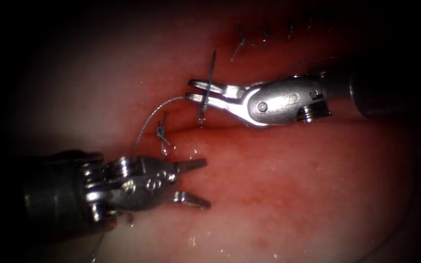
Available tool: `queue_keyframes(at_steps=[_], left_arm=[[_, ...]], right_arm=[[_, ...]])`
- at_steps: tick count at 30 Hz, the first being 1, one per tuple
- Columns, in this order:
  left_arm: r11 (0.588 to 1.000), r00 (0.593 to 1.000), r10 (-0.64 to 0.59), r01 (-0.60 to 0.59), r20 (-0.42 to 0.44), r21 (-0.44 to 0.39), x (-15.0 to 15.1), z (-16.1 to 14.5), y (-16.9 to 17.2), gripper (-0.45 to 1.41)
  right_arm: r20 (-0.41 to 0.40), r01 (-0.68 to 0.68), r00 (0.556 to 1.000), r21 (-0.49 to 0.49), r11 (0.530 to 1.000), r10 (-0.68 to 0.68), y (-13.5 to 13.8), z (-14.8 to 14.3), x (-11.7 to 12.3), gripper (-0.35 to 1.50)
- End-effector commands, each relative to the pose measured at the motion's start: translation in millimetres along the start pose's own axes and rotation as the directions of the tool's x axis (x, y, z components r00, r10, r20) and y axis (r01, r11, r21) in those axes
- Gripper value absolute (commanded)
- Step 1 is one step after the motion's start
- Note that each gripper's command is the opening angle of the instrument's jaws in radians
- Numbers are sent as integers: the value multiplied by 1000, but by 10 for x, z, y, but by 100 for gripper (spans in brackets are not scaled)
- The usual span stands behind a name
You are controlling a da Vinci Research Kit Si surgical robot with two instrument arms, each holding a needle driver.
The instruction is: Wound Closure
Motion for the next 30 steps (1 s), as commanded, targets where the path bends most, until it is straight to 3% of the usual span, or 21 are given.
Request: queue_keyframes(at_steps=[1,11,30], left_arm=[[1000,1000,5,-5,-2,-1,-1,11,-1,64],[1000,1000,8,-8,-6,5,-37,40,-10,62],[999,1000,-22,23,16,-41,-68,60,-1,62]], right_arm=[[-2,-8,1000,1,1000,8,-1,7,-4,-35],[5,-25,1000,16,1000,25,12,4,1,-35],[20,-102,995,75,992,101,21,10,0,-35]])
